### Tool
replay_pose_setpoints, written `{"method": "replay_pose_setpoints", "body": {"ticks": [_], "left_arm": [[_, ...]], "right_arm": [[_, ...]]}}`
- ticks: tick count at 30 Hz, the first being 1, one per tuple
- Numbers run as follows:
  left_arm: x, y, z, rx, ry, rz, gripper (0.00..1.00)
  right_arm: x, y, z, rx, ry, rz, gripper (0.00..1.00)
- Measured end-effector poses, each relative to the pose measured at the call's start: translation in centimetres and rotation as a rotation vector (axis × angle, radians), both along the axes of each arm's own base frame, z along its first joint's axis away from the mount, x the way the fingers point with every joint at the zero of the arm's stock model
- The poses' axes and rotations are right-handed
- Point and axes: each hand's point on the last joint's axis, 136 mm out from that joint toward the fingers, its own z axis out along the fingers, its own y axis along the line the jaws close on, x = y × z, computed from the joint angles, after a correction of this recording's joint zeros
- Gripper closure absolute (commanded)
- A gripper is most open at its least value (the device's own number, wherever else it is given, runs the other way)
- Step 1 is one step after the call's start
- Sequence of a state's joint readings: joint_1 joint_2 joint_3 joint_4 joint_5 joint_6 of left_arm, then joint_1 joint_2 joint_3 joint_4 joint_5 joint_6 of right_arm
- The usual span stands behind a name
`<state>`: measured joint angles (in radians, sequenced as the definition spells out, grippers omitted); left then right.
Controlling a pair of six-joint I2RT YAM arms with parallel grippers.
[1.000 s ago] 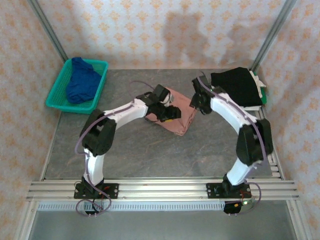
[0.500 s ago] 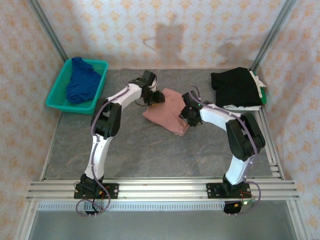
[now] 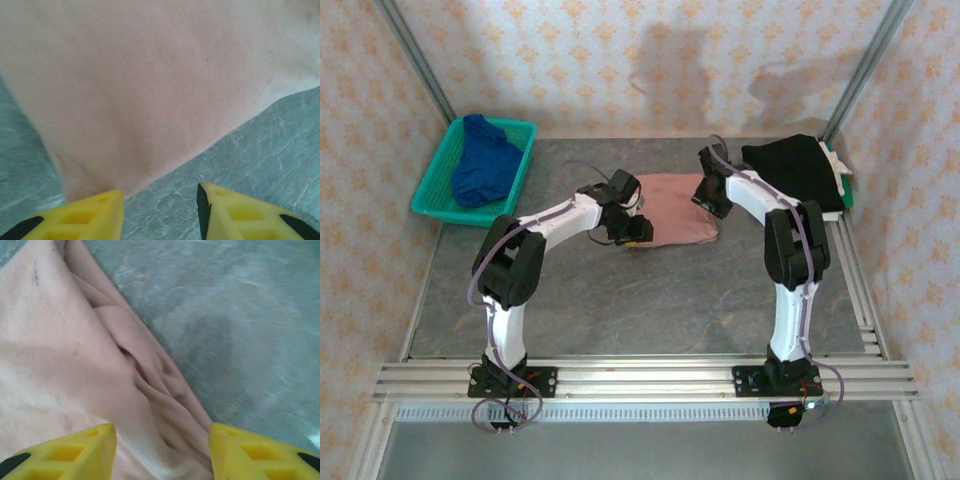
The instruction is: Fold and stack the t-shirts
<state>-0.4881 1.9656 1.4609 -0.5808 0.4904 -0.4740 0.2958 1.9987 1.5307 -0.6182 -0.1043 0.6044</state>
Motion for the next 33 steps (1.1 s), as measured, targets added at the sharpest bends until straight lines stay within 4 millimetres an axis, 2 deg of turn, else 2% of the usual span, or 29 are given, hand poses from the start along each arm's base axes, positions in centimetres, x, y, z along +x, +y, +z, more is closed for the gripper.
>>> {"method": "replay_pose_setpoints", "body": {"ticks": [2,4,7,9,10,12,13,15,17,19,23,25,27,29,33], "left_arm": [[1.2,0.5,1.4,0.010,-0.025,0.018,0.51],[3.3,0.7,3.9,0.024,-0.078,0.031,0.50],[9.2,-0.5,8.7,0.003,-0.226,0.044,0.51],[13.3,-1.4,10.6,-0.018,-0.317,0.056,0.49],[15.2,-1.7,10.9,-0.025,-0.350,0.062,0.50],[18.4,-2.0,10.2,-0.035,-0.389,0.071,0.49],[20.0,-2.0,9.0,-0.036,-0.402,0.080,0.48],[21.8,-1.7,5.7,-0.023,-0.390,0.090,0.43],[22.4,-0.8,0.9,0.015,-0.336,0.098,0.41],[22.5,-0.2,-2.7,0.045,-0.291,0.100,0.41],[23.3,0.0,-1.9,0.030,-0.326,0.104,0.49],[22.7,0.1,-2.8,0.039,-0.302,0.091,0.57],[22.4,0.3,-3.0,0.041,-0.295,0.081,0.59],[21.0,0.8,-3.1,0.054,-0.263,0.069,0.59],[18.2,1.9,-3.2,0.089,-0.204,0.057,0.59]], "right_arm": [[-2.6,-0.6,1.1,0.006,-0.012,-0.008,0.42],[-5.6,-0.3,1.9,0.059,-0.037,-0.024,0.41],[-8.9,2.7,1.7,0.162,-0.064,-0.029,0.40],[-9.9,5.4,0.7,0.235,-0.073,-0.026,0.38],[-10.2,6.5,0.1,0.267,-0.074,-0.031,0.37],[-10.4,7.7,-0.8,0.323,-0.082,-0.064,0.35],[-10.2,8.0,-1.2,0.348,-0.092,-0.089,0.35],[-9.5,8.3,-1.6,0.383,-0.111,-0.137,0.35],[-8.5,8.5,-1.7,0.411,-0.140,-0.181,0.35],[-7.7,8.6,-1.9,0.429,-0.164,-0.214,0.35],[-6.3,9.2,-3.2,0.437,-0.160,-0.251,0.36],[-5.6,9.4,-2.9,0.438,-0.160,-0.254,0.36],[-3.9,10.0,-2.7,0.448,-0.167,-0.253,0.36],[-2.5,9.9,-2.8,0.429,-0.159,-0.249,0.35],[-1.2,9.3,-2.5,0.323,-0.095,-0.210,0.35]]}}
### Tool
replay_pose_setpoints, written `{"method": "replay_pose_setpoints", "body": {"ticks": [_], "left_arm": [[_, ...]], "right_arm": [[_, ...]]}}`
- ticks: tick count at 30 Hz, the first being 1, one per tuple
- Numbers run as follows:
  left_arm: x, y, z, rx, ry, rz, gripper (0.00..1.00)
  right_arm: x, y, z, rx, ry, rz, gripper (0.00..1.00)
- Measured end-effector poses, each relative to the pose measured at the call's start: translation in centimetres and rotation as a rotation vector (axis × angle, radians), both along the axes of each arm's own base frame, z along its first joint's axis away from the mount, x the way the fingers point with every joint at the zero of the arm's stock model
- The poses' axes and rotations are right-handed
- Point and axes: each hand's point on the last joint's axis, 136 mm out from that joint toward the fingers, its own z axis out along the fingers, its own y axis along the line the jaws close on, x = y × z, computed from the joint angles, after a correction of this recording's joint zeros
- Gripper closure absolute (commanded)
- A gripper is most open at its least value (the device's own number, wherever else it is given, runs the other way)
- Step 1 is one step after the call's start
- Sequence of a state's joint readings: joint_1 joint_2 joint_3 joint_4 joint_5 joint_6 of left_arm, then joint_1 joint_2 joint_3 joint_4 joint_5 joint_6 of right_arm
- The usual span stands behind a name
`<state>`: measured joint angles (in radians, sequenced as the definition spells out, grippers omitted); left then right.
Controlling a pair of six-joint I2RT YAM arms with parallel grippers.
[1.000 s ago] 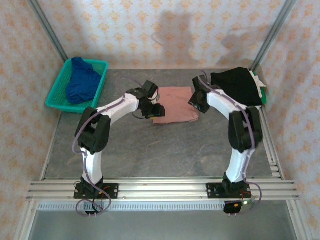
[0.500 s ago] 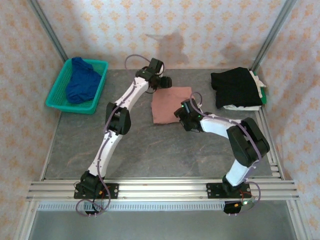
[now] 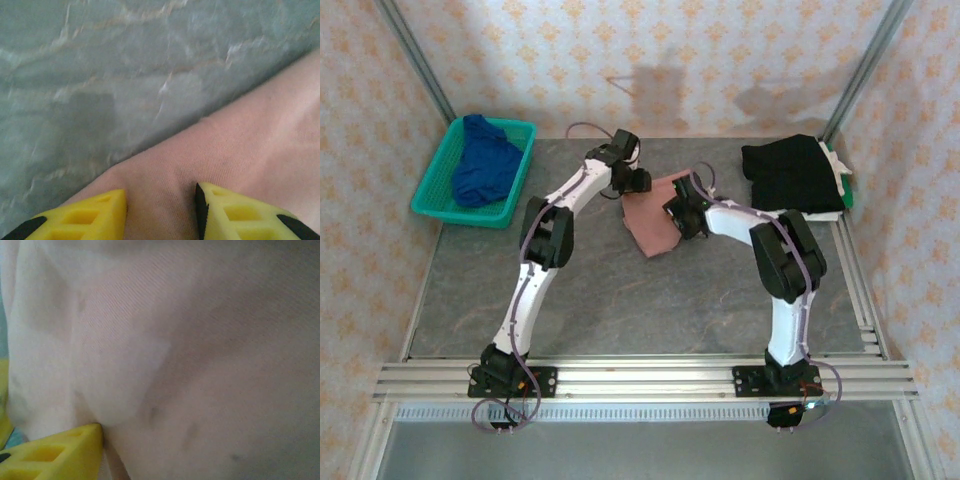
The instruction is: Fold and stack the t-shirts
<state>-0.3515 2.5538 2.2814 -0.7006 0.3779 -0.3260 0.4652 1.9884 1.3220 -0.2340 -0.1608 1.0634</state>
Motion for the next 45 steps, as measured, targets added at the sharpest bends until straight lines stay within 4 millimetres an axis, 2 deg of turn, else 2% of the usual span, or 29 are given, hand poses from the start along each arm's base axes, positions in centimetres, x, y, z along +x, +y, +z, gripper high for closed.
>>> {"method": "replay_pose_setpoints", "body": {"ticks": [3,11,16,18,23,26,30,33,35,41,43,45], "left_arm": [[-0.7,0.7,-0.2,0.036,0.014,0.000,0.60],[-1.1,1.5,-0.4,0.090,0.024,-0.007,0.61],[-1.3,1.6,-0.4,0.094,0.032,-0.007,0.62],[-1.3,1.6,-0.5,0.095,0.033,-0.007,0.63],[-1.9,1.9,-0.4,0.104,0.045,-0.006,0.64],[-2.9,2.3,-0.3,0.114,0.071,-0.006,0.65],[-4.5,3.3,0.0,0.123,0.113,-0.006,0.65],[-6.0,4.8,0.7,0.114,0.141,0.007,0.65],[-6.8,6.8,1.7,0.110,0.150,0.037,0.65],[-7.7,13.1,6.7,0.077,0.090,0.163,0.65],[-7.8,14.3,8.1,0.069,0.062,0.188,0.65],[-8.0,14.8,8.8,0.066,0.047,0.197,0.65]], "right_arm": [[0.4,0.0,0.3,-0.073,0.036,0.052,0.35],[-3.8,-0.6,-1.0,-0.242,0.156,0.186,0.30],[-4.4,-0.3,-1.1,-0.238,0.170,0.215,0.34],[-4.4,-0.2,-1.3,-0.237,0.174,0.220,0.42],[-4.1,-0.6,-1.8,-0.268,0.173,0.215,0.76],[-3.8,-1.2,-1.9,-0.296,0.167,0.229,0.88],[-3.3,-2.7,-1.6,-0.359,0.151,0.278,1.00],[-3.1,-4.5,-0.4,-0.440,0.148,0.354,1.00],[-2.9,-6.1,1.0,-0.523,0.148,0.423,1.00],[-1.0,-9.3,6.4,-0.755,0.105,0.588,1.00],[-0.8,-9.8,7.2,-0.754,0.112,0.601,1.00],[-0.9,-10.5,6.9,-0.719,0.130,0.598,1.00]]}}
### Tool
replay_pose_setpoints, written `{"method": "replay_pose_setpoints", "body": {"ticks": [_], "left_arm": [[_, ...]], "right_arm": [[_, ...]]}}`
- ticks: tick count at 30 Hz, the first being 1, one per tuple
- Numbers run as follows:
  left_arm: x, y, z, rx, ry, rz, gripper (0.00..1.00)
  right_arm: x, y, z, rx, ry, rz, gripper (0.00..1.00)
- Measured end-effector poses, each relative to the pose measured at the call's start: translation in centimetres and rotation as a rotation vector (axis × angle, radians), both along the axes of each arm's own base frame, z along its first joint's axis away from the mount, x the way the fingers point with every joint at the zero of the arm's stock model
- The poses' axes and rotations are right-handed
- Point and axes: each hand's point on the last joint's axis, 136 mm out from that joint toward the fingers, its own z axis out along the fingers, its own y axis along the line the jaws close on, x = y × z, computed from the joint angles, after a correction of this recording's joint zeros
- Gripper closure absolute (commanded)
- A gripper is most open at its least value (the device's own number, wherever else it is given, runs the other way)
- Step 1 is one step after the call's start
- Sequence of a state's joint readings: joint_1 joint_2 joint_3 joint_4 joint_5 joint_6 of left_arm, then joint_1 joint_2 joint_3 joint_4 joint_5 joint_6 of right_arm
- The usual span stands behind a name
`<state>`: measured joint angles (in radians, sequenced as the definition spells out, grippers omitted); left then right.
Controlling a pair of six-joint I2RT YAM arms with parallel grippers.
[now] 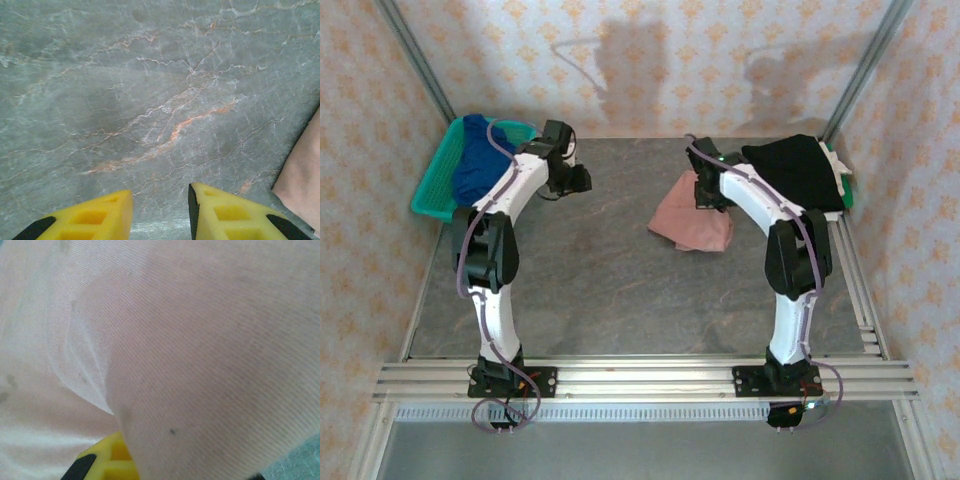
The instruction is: Fold and stack the t-shirts
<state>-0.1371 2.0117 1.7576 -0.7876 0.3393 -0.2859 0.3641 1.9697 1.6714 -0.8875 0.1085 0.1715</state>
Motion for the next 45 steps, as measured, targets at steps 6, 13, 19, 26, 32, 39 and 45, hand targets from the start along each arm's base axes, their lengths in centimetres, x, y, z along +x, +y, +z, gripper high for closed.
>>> {"method": "replay_pose_setpoints", "body": {"ticks": [6,13,19,26,32,39,45], "left_arm": [[-0.5,-0.7,-0.9,-0.018,0.021,-0.018,0.66],[-0.6,-1.1,-2.3,-0.027,0.054,-0.033,0.66],[-0.7,-1.2,-3.2,-0.027,0.076,-0.037,0.66],[-0.5,-1.2,-4.3,-0.018,0.101,-0.050,0.66],[-0.7,-1.1,-4.2,-0.012,0.108,-0.053,0.66],[-0.8,-1.1,-4.2,-0.009,0.114,-0.057,0.68],[-0.8,-1.1,-4.2,-0.010,0.114,-0.057,0.70]], "right_arm": [[-2.1,-1.7,-4.4,0.037,0.124,-0.093,0.80],[-2.6,-1.4,-5.6,0.101,0.153,-0.202,0.46],[-4.7,-2.2,-6.9,0.232,0.168,-0.345,0.38],[-4.7,-1.3,-8.4,0.338,0.153,-0.434,0.38],[-4.4,-2.4,-9.1,0.281,0.127,-0.477,0.37],[-3.7,-3.3,-9.2,0.229,0.088,-0.477,0.54],[-2.8,-3.0,-9.0,0.232,0.065,-0.424,0.93]]}}
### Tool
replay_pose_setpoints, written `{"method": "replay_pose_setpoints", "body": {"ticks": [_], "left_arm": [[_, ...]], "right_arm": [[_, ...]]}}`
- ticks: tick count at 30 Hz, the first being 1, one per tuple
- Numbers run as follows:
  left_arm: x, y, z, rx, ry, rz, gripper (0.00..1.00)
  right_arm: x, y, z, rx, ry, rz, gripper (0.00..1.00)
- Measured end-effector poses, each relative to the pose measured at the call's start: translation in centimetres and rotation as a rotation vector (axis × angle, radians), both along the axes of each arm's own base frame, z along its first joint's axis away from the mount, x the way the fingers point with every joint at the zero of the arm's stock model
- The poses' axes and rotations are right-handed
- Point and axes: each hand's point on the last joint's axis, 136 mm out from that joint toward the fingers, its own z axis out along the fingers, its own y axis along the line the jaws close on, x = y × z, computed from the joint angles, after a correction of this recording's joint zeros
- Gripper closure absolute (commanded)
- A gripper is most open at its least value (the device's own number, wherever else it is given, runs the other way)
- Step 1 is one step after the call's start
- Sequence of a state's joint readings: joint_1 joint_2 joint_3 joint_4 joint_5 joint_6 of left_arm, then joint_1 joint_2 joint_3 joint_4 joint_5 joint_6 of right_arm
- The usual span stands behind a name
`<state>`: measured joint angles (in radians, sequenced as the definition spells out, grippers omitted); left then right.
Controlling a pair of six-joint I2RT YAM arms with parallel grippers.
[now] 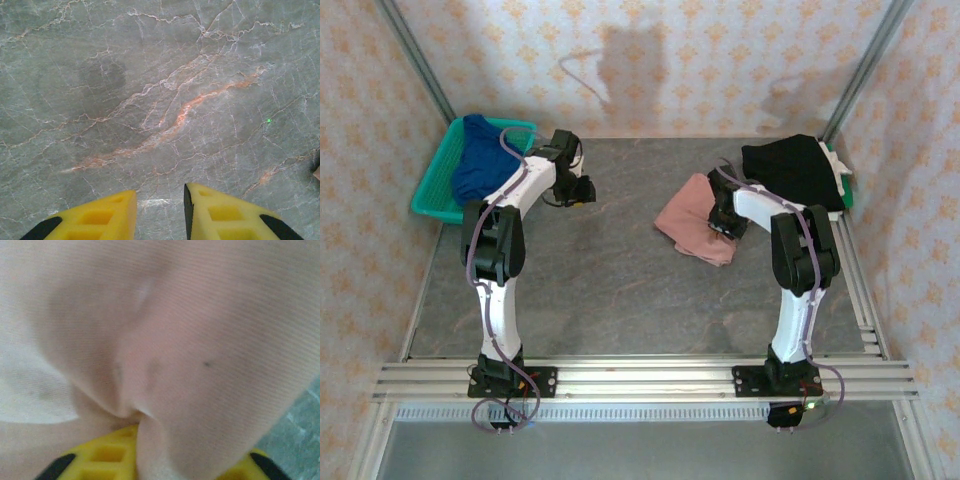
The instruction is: Fold and stack the t-shirts
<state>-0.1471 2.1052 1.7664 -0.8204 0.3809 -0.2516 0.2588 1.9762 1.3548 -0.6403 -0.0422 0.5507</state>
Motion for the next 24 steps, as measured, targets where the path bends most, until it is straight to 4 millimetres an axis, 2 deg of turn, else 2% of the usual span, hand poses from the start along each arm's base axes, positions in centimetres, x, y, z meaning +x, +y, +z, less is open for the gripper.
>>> {"method": "replay_pose_setpoints", "body": {"ticks": [2,7,11,14,18,22,24], "left_arm": [[0.0,0.0,0.0,0.000,0.000,0.000,0.71],[-0.2,0.0,0.2,0.003,-0.003,-0.010,0.73],[-0.4,0.1,1.1,0.004,-0.019,-0.017,0.74],[-0.6,0.1,2.1,0.001,-0.037,-0.016,0.75],[-0.6,0.4,3.1,-0.002,-0.057,-0.011,0.76],[-0.6,0.7,3.3,-0.004,-0.060,-0.005,0.77],[-0.5,0.9,3.3,-0.006,-0.060,-0.001,0.77]], "right_arm": [[0.1,0.3,0.1,0.012,-0.002,0.026,1.00],[0.5,1.4,0.8,0.038,-0.001,0.122,1.00],[0.9,2.2,2.5,0.020,0.001,0.208,1.00],[1.8,2.0,5.0,-0.042,-0.013,0.271,1.00],[3.4,0.6,9.5,-0.176,-0.051,0.343,1.00],[4.2,-0.9,13.7,-0.304,-0.070,0.401,1.00],[5.1,-1.6,16.6,-0.352,-0.098,0.421,1.00]]}}
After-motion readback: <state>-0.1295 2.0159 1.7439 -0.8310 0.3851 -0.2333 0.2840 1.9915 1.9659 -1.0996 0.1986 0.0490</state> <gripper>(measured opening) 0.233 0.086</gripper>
